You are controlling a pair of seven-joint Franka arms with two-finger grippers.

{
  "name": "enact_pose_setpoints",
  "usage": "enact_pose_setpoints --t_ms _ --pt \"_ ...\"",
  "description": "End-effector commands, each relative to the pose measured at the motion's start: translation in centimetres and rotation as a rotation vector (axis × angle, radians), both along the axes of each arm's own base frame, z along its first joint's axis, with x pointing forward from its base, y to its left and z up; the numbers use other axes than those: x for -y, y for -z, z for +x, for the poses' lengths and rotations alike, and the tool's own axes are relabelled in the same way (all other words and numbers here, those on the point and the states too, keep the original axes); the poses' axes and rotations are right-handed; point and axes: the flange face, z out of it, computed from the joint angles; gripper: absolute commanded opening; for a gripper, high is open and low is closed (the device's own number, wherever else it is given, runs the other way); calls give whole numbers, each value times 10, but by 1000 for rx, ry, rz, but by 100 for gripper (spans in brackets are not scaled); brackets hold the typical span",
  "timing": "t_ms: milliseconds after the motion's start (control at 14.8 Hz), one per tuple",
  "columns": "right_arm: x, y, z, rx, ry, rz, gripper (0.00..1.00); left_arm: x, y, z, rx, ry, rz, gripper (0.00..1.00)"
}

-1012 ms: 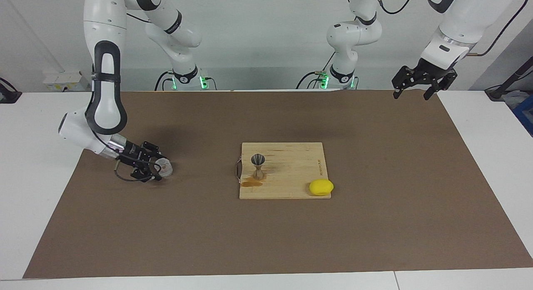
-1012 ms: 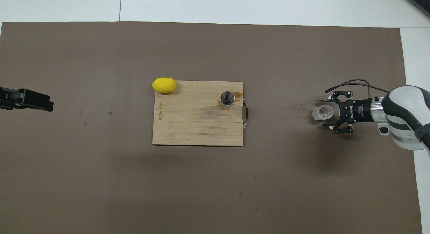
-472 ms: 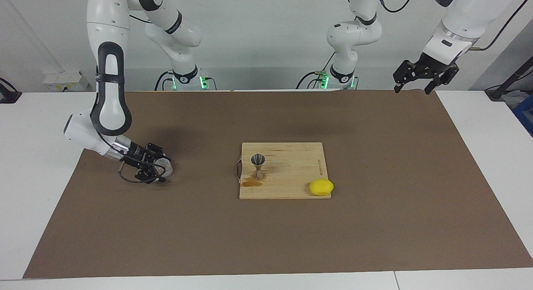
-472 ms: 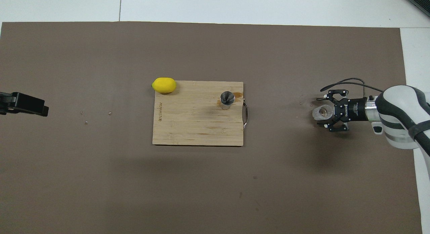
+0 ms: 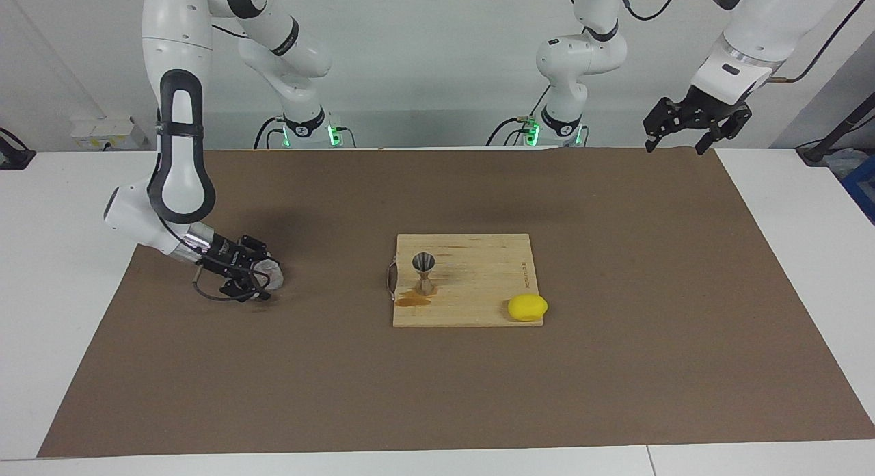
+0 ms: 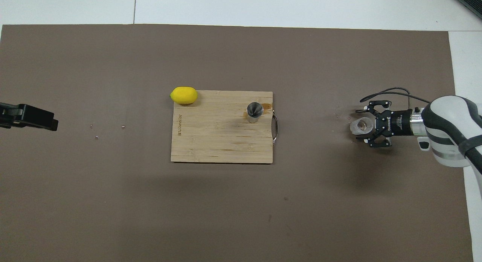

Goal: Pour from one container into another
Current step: 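Lift the glass cup with the right gripper over the dark cup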

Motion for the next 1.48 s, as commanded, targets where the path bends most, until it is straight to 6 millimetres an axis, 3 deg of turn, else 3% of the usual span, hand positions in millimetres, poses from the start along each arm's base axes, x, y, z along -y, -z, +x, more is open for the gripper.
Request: enact_pose_setpoints --t_ms 0,67,202,337,472,877,1417 --pt "0 2 -2 16 16 12 63 0 3 -3 -17 16 17 100" --pt "1 1 -1 11 19 17 40 0 3 -4 -17 16 17 100" --pt "1 -3 0 15 19 18 13 -1 1 -5 -15 15 18 100" --pt "1 -12 1 24 14 12 0 -4 1 -4 -14 8 17 100" --pt "-4 -32 4 26 32 5 0 -6 0 -5 -13 2 16 100" --pt "-60 -77 25 -39 55 -50 0 -8 0 -5 -16 -1 16 100" --pt "-174 -133 66 -84 52 -180 0 -9 0 -5 -16 -2 18 100"
